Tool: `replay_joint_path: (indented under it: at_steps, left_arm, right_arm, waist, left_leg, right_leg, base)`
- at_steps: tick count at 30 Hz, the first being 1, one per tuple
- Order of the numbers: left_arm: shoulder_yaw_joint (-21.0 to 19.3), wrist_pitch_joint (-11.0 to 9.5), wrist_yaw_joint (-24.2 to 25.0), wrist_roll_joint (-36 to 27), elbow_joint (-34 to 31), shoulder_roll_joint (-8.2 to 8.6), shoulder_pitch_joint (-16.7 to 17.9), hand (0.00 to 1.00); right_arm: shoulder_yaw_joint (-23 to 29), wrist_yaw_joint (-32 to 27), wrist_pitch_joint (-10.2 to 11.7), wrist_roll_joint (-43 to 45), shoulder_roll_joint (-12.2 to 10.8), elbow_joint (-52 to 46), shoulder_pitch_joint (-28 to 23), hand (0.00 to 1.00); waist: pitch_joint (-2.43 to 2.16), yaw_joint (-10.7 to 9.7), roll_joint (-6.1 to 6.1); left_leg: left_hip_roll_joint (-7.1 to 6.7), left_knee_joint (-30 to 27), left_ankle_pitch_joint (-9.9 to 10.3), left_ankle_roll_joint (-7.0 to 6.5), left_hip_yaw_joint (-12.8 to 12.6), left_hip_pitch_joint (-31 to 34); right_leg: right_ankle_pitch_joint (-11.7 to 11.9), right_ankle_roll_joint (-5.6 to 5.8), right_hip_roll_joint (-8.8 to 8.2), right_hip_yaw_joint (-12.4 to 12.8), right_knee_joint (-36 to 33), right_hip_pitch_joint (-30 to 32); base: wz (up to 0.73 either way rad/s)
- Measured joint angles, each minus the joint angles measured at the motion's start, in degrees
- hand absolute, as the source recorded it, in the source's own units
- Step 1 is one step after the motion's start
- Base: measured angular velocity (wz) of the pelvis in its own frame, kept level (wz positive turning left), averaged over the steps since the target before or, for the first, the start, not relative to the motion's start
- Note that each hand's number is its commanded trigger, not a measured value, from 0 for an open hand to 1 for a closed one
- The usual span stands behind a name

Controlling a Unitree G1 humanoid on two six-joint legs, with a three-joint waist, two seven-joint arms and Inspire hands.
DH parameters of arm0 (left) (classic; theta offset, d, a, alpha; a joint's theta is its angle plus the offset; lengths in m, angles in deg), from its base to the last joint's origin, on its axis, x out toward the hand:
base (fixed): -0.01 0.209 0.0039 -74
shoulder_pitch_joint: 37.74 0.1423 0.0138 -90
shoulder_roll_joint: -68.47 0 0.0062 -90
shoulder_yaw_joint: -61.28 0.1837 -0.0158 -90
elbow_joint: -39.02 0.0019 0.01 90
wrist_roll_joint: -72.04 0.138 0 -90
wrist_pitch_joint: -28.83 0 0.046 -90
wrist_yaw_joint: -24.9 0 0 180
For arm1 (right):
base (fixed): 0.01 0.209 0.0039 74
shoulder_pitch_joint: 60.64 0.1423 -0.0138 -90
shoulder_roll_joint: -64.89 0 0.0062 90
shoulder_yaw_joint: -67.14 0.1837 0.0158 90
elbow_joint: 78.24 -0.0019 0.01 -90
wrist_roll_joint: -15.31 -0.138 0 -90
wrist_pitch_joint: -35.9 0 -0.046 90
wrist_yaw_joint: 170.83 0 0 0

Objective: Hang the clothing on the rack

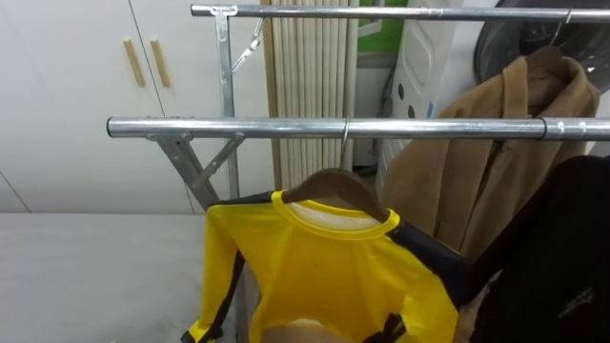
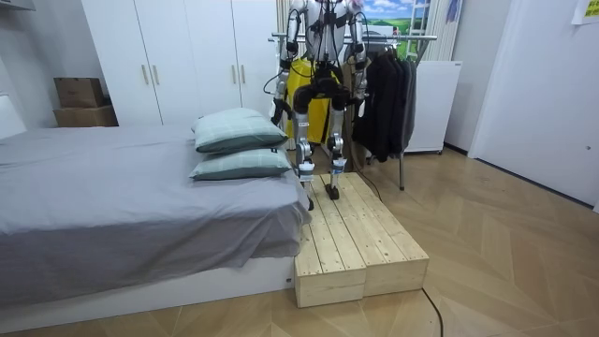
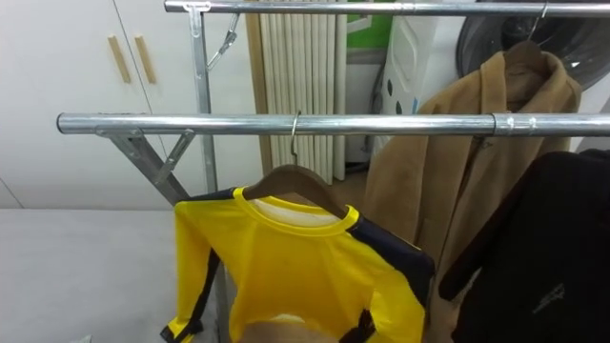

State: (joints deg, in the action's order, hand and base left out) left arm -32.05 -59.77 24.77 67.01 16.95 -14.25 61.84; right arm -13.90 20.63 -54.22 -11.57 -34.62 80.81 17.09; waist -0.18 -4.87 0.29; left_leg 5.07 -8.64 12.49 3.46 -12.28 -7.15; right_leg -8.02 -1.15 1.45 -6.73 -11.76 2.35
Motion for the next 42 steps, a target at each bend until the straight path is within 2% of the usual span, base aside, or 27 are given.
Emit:
replay_joint_path:
  at_steps: [4, 10, 17, 20, 23, 26, 29, 31, 32, 35, 36, 37, 38, 39, 40, 41, 42]
  left_arm:
    - [0.23, 0.01, 0.65, -2.28, 1.02, -0.18, -0.15, 0.0]
    - [0.32, 0.03, 0.63, -2.36, 1.11, -0.2, -0.14, 0.0]
    - [1.51, 0.04, 0.6, -2.37, 0.97, -0.27, -0.57, 0.0]
    - [1.75, 0.05, 0.6, -2.25, 0.92, -0.27, -0.71, 0.0]
    - [1.76, -0.07, 0.56, -2.3, 0.92, -0.41, -0.78, 0.0]
    - [2.09, -0.4, 0.41, -2.38, 0.62, -0.24, -0.62, 0.0]
    - [1.87, -1.15, 0.42, -2.74, 0.51, -0.04, -0.51, 0.0]
    - [1.76, -1.76, 0.32, -3.49, 0.3, -0.11, -0.3, 0.0]
    - [1.76, -1.8, 0.3, -3.49, 0.0, -0.08, -0.25, 0.0]
    - [1.4, -1.83, 0.28, -3.6, -2.76, -0.57, 0.76, 0.0]
    - [1.38, -1.79, 0.27, -3.82, -3.33, -0.67, 1.04, 0.0]
    - [1.36, -1.75, 0.3, -4.05, -4.16, -1.06, 1.19, 0.0]
    - [1.36, -1.66, 0.3, -3.98, -4.22, -1.41, 1.05, 0.0]
    - [1.29, -1.49, 0.29, -3.99, -4.1, -2.08, 1.13, 0.0]
    - [1.32, -1.18, 0.3, -3.81, -3.73, -2.38, 1.15, 0.0]
    - [1.27, -1.15, 0.33, -3.68, -3.73, -2.64, 1.23, 0.0]
    - [1.29, -1.04, 0.41, -3.68, -3.6, -2.52, 1.31, 0.0]
  right_arm:
    - [0.1, -0.1, 0.0, 0.23, 0.01, -0.48, -0.09, 0.0]
    - [-0.1, -1.1, 0.04, 2.43, 0.12, -1.81, -0.17, 0.0]
    - [-1.76, -2.23, 0.03, 2.99, 0.48, -3.7, -0.26, 0.0]
    - [-3.23, -2.91, 0.0, 4.46, 0.83, -4.87, 0.34, 0.0]
    - [-4.2, -2.89, -0.08, 6.77, 0.98, -4.71, 2.06, 0.0]
    - [-6.17, -2.55, -0.08, 7.13, 2.12, -4.36, 3.32, 0.0]
    - [-6.55, -2.5, -0.06, 7.89, 2.45, -3.66, 3.51, 0.0]
    - [-6.52, -2.54, 0.02, 8.22, 2.44, -2.59, 3.81, 0.0]
    - [-6.52, -2.58, 0.02, 8.29, 2.41, -2.48, 3.86, 0.0]
    - [-6.42, -2.75, -0.2, 9.77, 2.46, -2.16, 4.16, 0.0]
    - [-6.43, -2.76, -0.3, 10.35, 2.47, -2.16, 4.25, 0.0]
    - [-6.25, -2.75, -0.44, 11.74, 2.49, -2.13, 4.39, 0.0]
    - [-5.88, -2.74, -0.61, 12.15, 2.47, -2.15, 4.4, 0.0]
    - [-5.39, -2.82, -1.13, 13.32, 2.57, -2.18, 4.35, 0.0]
    - [-5.3, -3.03, -1.47, 14.34, 2.68, -2.27, 4.45, 0.0]
    - [-5.24, -3.17, -1.75, 14.75, 2.71, -2.42, 4.47, 0.0]
    - [-5.23, -3.29, -2.25, 15.69, 2.96, -2.45, 4.68, 0.0]
  waist:
    - [0.04, 0.01, 0.15]
    - [0.17, 0.04, 0.42]
    - [0.08, 0.33, 0.56]
    - [0.23, 0.65, 0.88]
    - [0.34, 0.66, 0.65]
    - [0.36, 1.01, 0.58]
    - [0.31, 2.12, 0.66]
    - [0.37, 1.94, 0.6]
    - [0.48, 1.97, 0.61]
    - [0.48, 2.32, 0.52]
    - [0.49, 2.31, 0.26]
    - [0.36, 2.21, 0.0]
    - [0.41, 2.23, -0.09]
    - [0.48, 2.29, 0.02]
    - [0.56, 2.31, 0.17]
    - [0.53, 2.3, 0.27]
    - [0.64, 2.16, 0.54]
  left_leg:
    - [0.0, -0.01, 0.0, 0.0, 0.0, 0.28]
    - [0.0, -0.01, 0.0, 0.0, 0.0, 0.41]
    - [0.05, -0.1, 0.0, 0.0, -0.01, 0.6]
    - [0.16, -0.22, 0.0, 0.0, -0.11, 0.62]
    - [0.17, -1.03, 0.0, 0.01, -0.03, 1.12]
    - [0.22, -1.19, -0.03, 0.04, 0.95, 1.68]
    - [0.46, -1.42, -0.07, 0.1, 1.89, 2.48]
    - [0.74, -2.42, -0.3, 0.5, 1.5, 3.75]
    - [0.81, -2.76, -0.34, 0.56, 1.26, 4.22]
    - [1.42, -5.37, -0.81, 1.21, 1.21, 6.83]
    - [1.46, -5.4, -1.14, 1.26, 0.63, 7.18]
    - [2.05, -6.1, -1.48, 0.99, -3.4, 8.03]
    - [2.64, -7.75, -1.25, 0.53, -5.98, 8.67]
    - [4.28, -13.25, 0.17, -1.39, -11.55, 9.68]
    - [5.35, -17.99, 1.43, -2.63, -14.81, 9.55]
    - [5.71, -19.94, 2.02, -2.96, -15.59, 9.43]
    - [6.02, -22.17, 3.11, -2.69, -16.5, 8.62]
  right_leg:
    - [-0.01, 0.01, 0.01, 0.05, 0.07, 0.09]
    - [-0.02, 0.03, 0.11, 0.15, 0.09, 0.21]
    - [-0.03, 0.03, 0.46, 0.04, -0.07, 0.66]
    - [-0.13, -0.15, 0.6, -0.09, -0.07, 0.76]
    - [-0.84, -0.62, 0.17, -1.03, -1.22, 1.2]
    - [-1.46, -0.9, -0.22, -2.45, -2.17, 1.75]
    - [-1.97, -1.2, -0.59, -4.62, -2.16, 1.43]
    - [-2.3, -1.31, -1.44, -7.93, -1.87, 0.24]
    - [-2.42, -1.29, -1.36, -8.76, -1.88, -0.11]
    - [-3.13, -1.83, -1.72, -15.09, -0.59, -1.64]
    - [-3.5, -2.0, -2.17, -16.4, -0.4, -1.72]
    - [-4.16, -2.38, -2.97, -19.56, -0.23, -2.0]
    - [-4.55, -2.55, -3.34, -21.14, -0.26, -2.17]
    - [-5.23, -2.78, -3.67, -23.94, -0.38, -3.15]
    - [-6.14, -2.69, -3.87, -26.73, -0.58, -4.55]
    - [-6.72, -2.71, -3.96, -27.95, -1.06, -4.84]
    - [-7.36, -2.55, -3.9, -30.7, -1.23, -5.84]
  base:
    - [0.0]
    - [0.0]
    - [0.0]
    - [-0.01]
    - [0.03]
    - [0.2]
    - [0.37]
    - [0.72]
    - [0.84]
    - [0.98]
    - [1.06]
    - [0.92]
    - [1.18]
    - [1.18]
    - [1.16]
    - [1.2]
    - [1.23]
